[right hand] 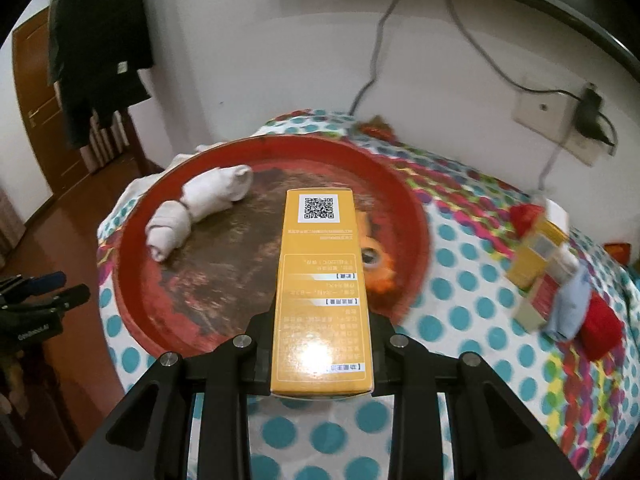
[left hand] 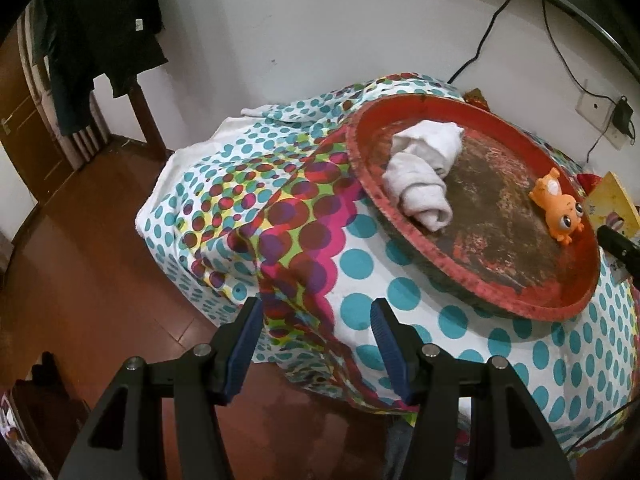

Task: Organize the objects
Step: 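Carry the yellow QR-code box toward the red tray with the right gripper, then lower the yellow box onto the tray and open the right gripper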

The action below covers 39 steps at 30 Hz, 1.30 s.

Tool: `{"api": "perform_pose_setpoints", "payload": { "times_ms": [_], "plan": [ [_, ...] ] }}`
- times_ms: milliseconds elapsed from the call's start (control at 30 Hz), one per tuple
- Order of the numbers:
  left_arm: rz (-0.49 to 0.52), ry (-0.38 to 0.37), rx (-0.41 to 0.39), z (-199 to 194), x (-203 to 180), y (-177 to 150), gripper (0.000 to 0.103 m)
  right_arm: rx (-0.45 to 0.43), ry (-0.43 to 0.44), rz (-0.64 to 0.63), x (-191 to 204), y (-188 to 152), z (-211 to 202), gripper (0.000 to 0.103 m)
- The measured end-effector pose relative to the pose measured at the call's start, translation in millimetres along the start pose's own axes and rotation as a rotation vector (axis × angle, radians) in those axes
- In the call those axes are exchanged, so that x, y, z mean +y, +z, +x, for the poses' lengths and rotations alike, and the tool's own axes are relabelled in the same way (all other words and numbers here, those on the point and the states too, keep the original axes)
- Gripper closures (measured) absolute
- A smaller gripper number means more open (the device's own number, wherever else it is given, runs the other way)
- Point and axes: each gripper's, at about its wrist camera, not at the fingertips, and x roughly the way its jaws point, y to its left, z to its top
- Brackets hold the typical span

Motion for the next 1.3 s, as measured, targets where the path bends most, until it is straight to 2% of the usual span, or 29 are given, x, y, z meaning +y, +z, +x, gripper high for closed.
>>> {"api": "perform_pose_setpoints", "payload": {
  "times_ms": [133, 467, 867, 1000, 1100, 1167, 1233, 1300],
  "plan": [
    [-0.016, 0.015, 0.005, 2, 6, 0, 0.046, 0.023, 0.033, -0.017, 16, 7, 15, 0.075],
    [-0.032, 0.033, 0.031, 11, 11, -1, 0.046, 0.105, 0.044, -0.025, 35, 10, 56, 0.075],
    [-0.019, 0.027, 0.04, 13, 7, -2, 0.046, 0.162, 0.015, -0.05, 40, 12, 82, 0.075],
    [-0.021, 0.021, 0.047, 15, 7, -2, 0.046, 0.155, 0.016, -0.058, 42, 11, 81, 0.074],
    [-0.027, 0.011, 0.054, 16, 8, -3, 0.046, 0.142, 0.01, -0.078, 44, 10, 77, 0.061],
    [-0.02, 0.017, 0.055, 17, 7, -3, 0.046, 0.123, 0.006, -0.081, 45, 11, 72, 0.045],
    [-0.017, 0.018, 0.054, 17, 6, -3, 0.046, 0.097, 0.009, -0.076, 44, 13, 63, 0.04],
    [-0.019, 0.015, 0.052, 16, 7, -3, 0.046, 0.071, 0.032, -0.064, 41, 13, 50, 0.04]
  ]
}}
